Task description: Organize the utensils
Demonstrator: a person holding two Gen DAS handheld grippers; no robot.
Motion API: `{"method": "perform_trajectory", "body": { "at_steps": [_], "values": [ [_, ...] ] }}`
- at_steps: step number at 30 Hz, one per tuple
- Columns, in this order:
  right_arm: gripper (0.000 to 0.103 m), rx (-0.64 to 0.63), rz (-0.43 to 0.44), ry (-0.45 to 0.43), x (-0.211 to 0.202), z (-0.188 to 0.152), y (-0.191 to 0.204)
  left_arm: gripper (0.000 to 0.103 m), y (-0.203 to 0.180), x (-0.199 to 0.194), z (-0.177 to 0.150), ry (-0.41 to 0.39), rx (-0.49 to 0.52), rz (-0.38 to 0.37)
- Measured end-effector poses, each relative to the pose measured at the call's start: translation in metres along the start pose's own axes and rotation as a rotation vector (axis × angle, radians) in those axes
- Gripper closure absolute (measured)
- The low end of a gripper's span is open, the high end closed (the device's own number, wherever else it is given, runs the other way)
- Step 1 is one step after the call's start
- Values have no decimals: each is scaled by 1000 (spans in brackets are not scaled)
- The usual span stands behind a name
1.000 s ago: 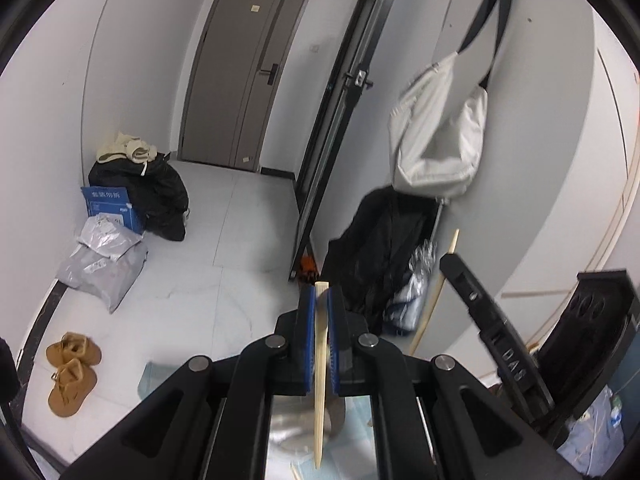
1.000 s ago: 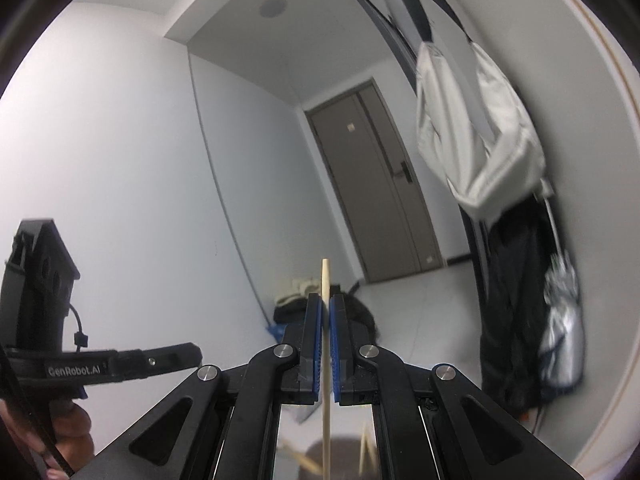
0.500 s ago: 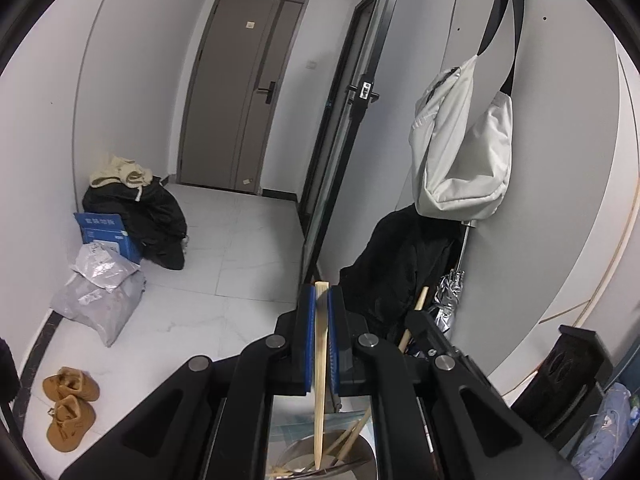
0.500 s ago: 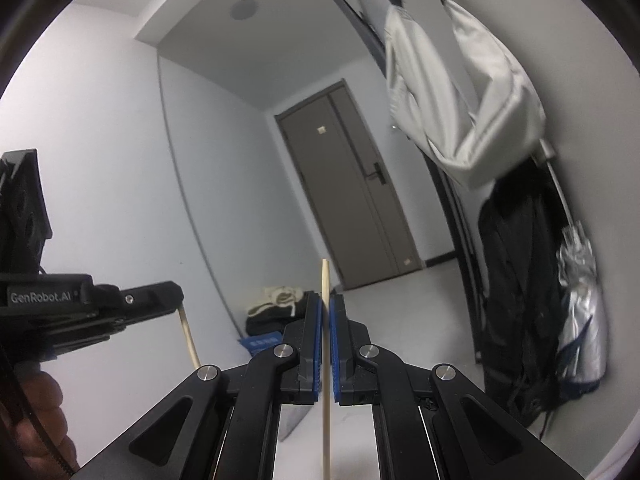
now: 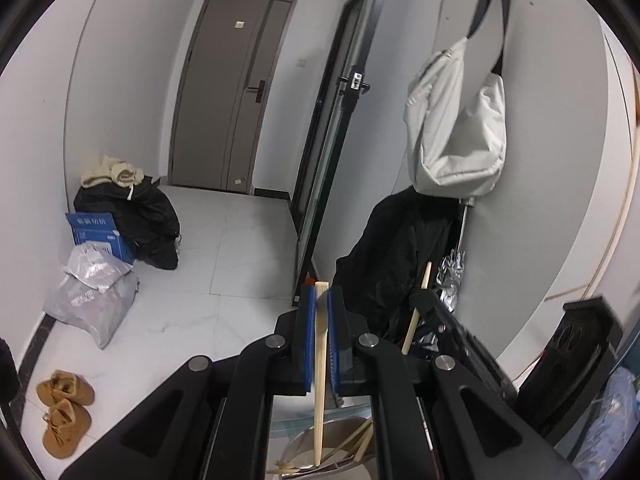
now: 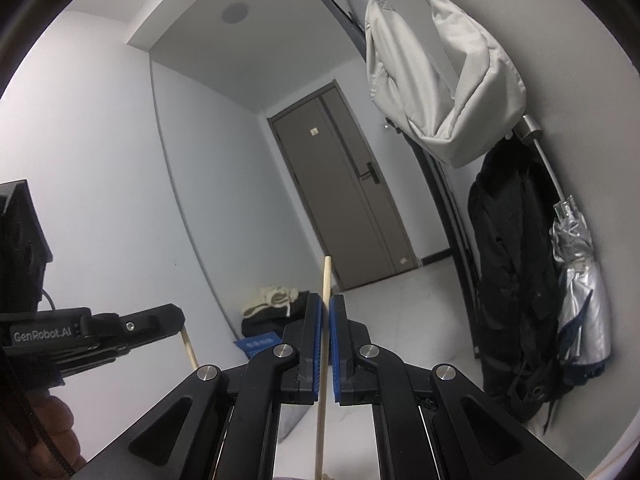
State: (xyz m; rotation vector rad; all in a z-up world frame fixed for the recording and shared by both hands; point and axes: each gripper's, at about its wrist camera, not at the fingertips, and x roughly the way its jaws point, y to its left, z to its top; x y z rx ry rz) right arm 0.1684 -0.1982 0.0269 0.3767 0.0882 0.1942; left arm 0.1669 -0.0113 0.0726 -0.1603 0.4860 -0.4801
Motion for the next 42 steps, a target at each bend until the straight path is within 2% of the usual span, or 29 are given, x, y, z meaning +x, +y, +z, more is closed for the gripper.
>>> {"method": "perform_trajectory", "body": {
  "at_steps": [9, 14, 22, 30, 38, 40, 42],
  "values": [
    [100, 138, -103, -33, 5, -6, -7, 101, 4, 1, -7, 20, -16, 6],
    [100, 127, -135, -34, 9, -11, -3, 101, 8, -1, -9, 29, -31, -2],
    [100, 70, -109, -3, 1, -20, 10, 101, 11, -5, -16, 46, -43, -12],
    [99, -55, -7, 78, -23, -32, 32, 101, 9, -9, -23, 91, -44, -42],
    [96, -79, 61, 283, -41, -49, 31, 100, 9, -8, -48, 214, -32, -17],
    [95, -83, 66, 314, -48, -50, 30, 94, 10, -12, -51, 229, -43, 1],
    [88, -89, 56, 325, -62, -48, 30, 79, 11, -21, -54, 223, -65, 35]
  ]
}}
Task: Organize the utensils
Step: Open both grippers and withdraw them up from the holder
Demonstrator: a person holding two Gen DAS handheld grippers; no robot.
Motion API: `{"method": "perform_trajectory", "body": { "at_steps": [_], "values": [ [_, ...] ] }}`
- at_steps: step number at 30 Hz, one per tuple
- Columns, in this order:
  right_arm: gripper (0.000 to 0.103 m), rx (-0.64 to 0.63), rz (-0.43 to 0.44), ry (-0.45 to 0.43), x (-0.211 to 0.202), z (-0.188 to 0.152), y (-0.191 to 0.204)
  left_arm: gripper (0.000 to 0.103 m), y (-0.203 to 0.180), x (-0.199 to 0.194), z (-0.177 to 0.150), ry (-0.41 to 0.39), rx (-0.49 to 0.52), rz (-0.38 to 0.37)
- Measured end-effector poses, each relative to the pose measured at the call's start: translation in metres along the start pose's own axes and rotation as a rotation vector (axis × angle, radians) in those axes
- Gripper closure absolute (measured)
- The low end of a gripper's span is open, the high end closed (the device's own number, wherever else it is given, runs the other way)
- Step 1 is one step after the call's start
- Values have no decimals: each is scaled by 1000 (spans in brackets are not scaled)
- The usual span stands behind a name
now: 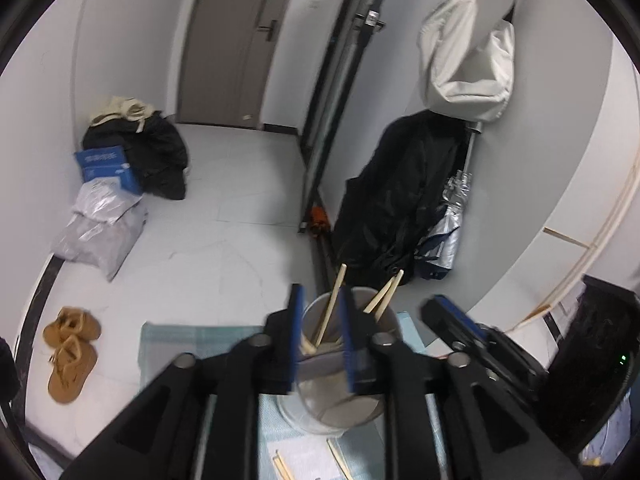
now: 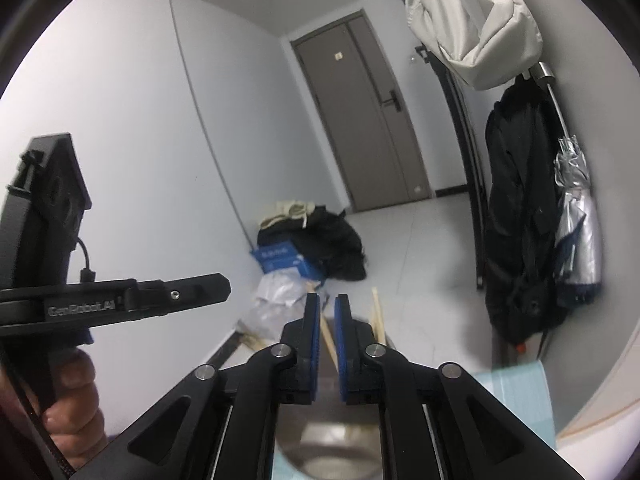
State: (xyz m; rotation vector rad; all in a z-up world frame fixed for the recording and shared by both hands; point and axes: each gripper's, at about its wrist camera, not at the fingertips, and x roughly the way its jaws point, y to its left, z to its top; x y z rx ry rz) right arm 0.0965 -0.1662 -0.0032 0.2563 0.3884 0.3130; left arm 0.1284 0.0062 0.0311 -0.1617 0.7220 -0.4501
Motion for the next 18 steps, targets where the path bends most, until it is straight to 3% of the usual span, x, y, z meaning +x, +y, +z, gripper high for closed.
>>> {"method": "perform_trajectory", "body": {
  "at_steps": [3, 7, 10, 12, 18],
  "values": [
    [73, 14, 2, -8, -24, -4, 0, 56, 0, -19, -7, -32, -42, 51],
    [56, -15, -20, -29, -56, -7, 7, 49, -8, -41, -15, -59, -47, 112],
    [38, -30, -49, -49, -78, -8, 14, 34, -17, -57, -22, -96, -37, 159],
    [36, -43, -48, -56, -91, -9, 19, 24, -23, -68, -28, -123, -27, 200],
    [27, -67, -81, -63, -120, -16, 25, 20, -31, -86, -46, -160, -23, 256]
  ]
}}
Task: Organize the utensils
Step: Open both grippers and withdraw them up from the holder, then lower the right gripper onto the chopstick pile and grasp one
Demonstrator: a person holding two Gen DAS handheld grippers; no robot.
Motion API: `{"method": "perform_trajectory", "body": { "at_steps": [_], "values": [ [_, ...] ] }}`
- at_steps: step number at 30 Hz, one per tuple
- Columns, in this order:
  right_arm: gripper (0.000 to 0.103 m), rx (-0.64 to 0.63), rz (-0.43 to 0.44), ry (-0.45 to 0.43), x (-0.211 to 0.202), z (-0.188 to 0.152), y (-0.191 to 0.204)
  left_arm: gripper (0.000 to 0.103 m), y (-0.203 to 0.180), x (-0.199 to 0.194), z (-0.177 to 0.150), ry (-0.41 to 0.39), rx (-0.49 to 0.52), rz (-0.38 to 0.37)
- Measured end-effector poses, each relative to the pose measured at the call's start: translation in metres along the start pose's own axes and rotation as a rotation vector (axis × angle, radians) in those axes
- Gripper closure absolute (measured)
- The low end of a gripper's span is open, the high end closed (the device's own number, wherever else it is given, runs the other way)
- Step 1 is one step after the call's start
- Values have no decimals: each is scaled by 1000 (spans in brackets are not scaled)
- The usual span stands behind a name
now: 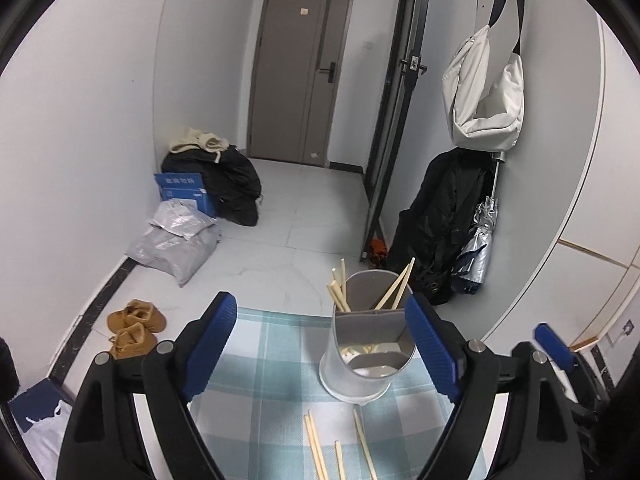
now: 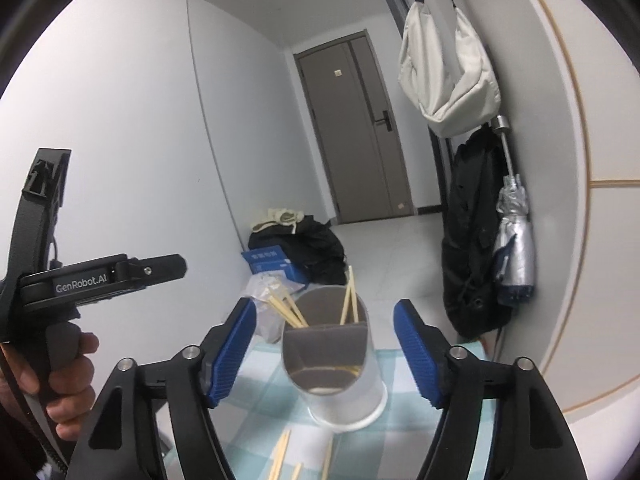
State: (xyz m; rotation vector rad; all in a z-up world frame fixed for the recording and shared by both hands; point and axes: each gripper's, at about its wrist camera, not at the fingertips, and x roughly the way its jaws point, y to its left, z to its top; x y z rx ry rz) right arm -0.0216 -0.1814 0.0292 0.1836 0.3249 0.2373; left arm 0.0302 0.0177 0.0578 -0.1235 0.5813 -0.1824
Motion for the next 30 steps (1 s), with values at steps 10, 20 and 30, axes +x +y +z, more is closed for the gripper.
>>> {"method": "perform_trajectory", "body": {
  "at_steps": [10, 20, 30],
  "values": [
    [10, 13, -80, -18, -28, -19, 2, 8, -4, -20, -32, -49, 16, 62],
    [10, -30, -123, 85, -16, -53, 5, 8, 15, 3, -66, -21, -10, 116],
    [10, -73, -67, 324, 30, -79, 4, 8, 40, 39, -93, 101, 12, 101]
  ]
}}
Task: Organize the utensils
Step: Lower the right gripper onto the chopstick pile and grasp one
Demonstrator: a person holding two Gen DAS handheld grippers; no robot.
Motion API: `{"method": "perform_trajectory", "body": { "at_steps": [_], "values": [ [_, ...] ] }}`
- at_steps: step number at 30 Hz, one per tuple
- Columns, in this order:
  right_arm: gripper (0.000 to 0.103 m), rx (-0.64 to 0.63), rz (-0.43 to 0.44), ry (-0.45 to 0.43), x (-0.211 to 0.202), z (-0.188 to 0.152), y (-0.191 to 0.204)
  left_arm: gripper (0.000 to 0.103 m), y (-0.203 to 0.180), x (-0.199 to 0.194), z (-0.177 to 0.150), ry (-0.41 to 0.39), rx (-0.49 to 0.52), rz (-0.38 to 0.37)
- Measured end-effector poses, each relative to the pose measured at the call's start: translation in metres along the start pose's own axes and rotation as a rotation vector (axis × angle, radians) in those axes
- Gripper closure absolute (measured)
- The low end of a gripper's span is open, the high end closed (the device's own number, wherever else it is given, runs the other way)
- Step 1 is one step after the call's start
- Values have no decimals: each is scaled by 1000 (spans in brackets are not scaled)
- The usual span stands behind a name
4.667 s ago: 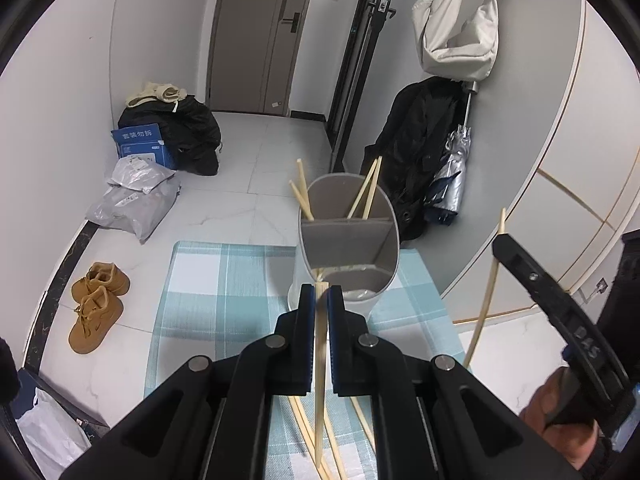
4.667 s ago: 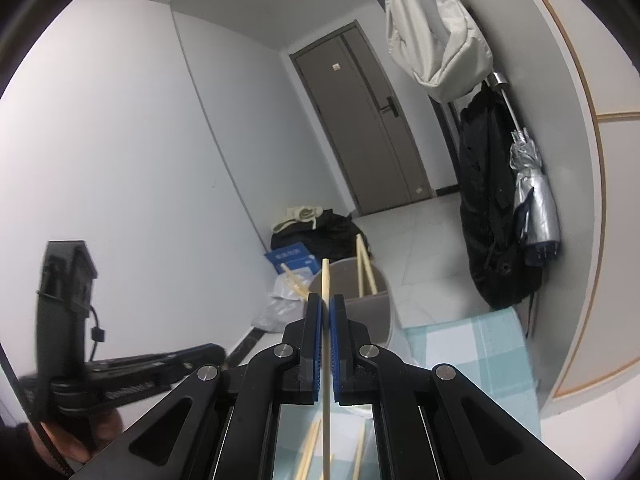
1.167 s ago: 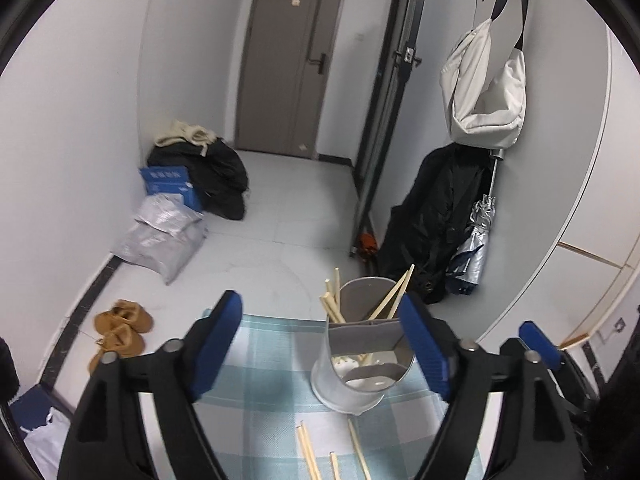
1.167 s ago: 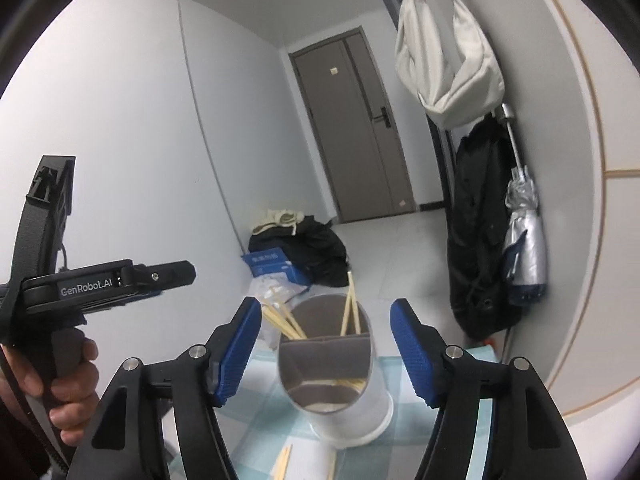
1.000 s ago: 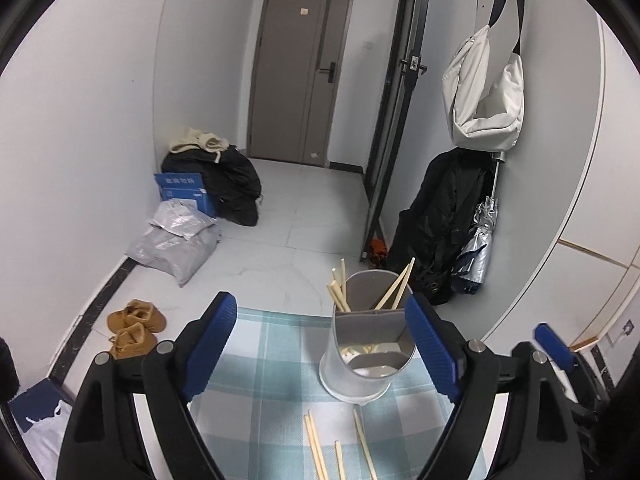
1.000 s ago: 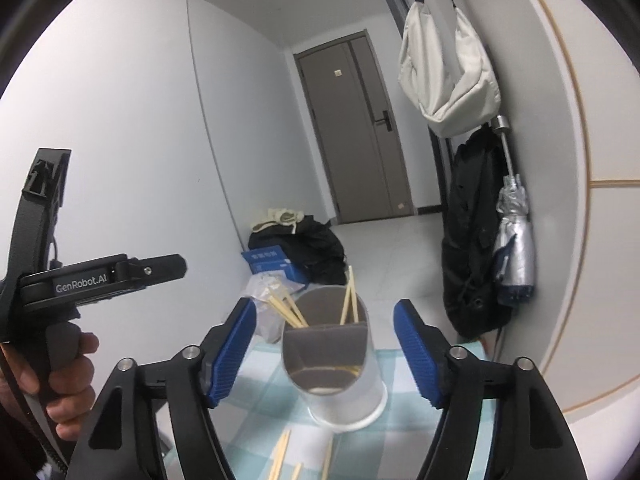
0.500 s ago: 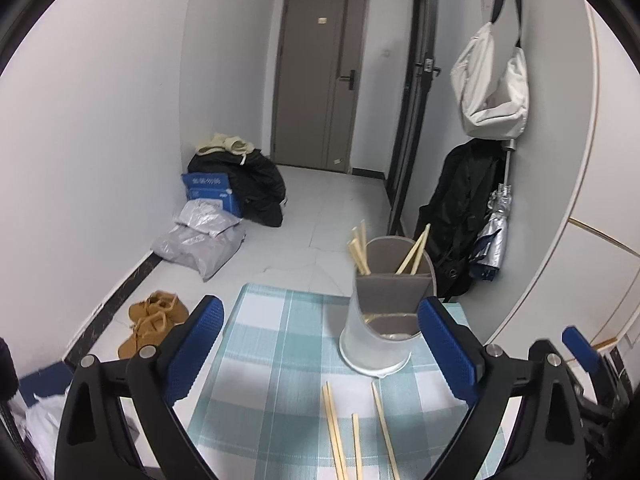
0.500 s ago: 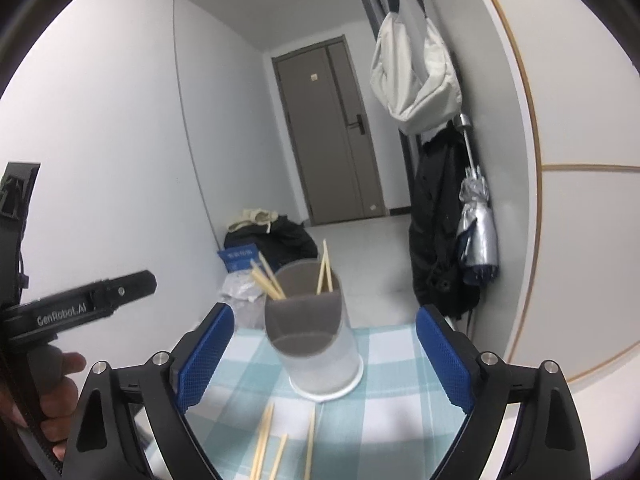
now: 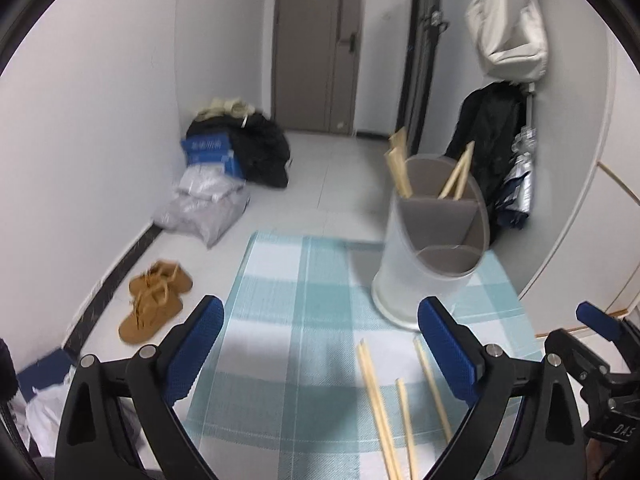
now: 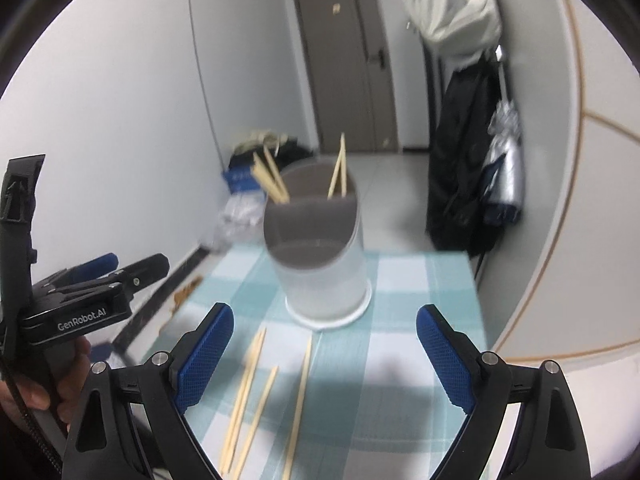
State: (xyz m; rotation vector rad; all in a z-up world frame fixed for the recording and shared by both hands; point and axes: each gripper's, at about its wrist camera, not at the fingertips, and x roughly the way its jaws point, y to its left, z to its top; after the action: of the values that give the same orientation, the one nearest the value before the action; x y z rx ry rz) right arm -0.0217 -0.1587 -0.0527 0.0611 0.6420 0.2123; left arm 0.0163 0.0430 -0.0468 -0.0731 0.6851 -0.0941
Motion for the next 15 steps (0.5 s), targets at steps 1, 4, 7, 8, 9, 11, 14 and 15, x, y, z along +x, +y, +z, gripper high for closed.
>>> {"method": "perform_trajectory", "body": {
  "at_steps": [1, 4, 7, 8, 9, 11, 14, 15],
  "values": [
    [10, -4, 1, 23, 6, 0, 0, 8, 3, 4, 0, 16, -7, -4],
    [10, -30, 10, 148, 36, -1, -1, 8, 14, 12, 1, 49, -37, 11],
    [12, -44, 37, 277, 68, -3, -1, 8, 25, 21, 1, 74, -75, 8],
    [12, -47, 50, 315, 78, -4, -1, 8, 30, 23, 2, 81, -97, 8],
    [13, -54, 68, 356, 89, -5, 0, 8, 33, 25, 3, 86, -116, 6],
    [24, -70, 85, 427, 109, -7, 3, 8, 40, 29, 5, 90, -155, 5],
    [34, -80, 72, 496, 133, -11, 5, 8, 51, 31, 6, 102, -203, 19],
    [35, -82, 67, 509, 138, -11, 6, 8, 55, 32, 6, 103, -219, 18]
  ]
}}
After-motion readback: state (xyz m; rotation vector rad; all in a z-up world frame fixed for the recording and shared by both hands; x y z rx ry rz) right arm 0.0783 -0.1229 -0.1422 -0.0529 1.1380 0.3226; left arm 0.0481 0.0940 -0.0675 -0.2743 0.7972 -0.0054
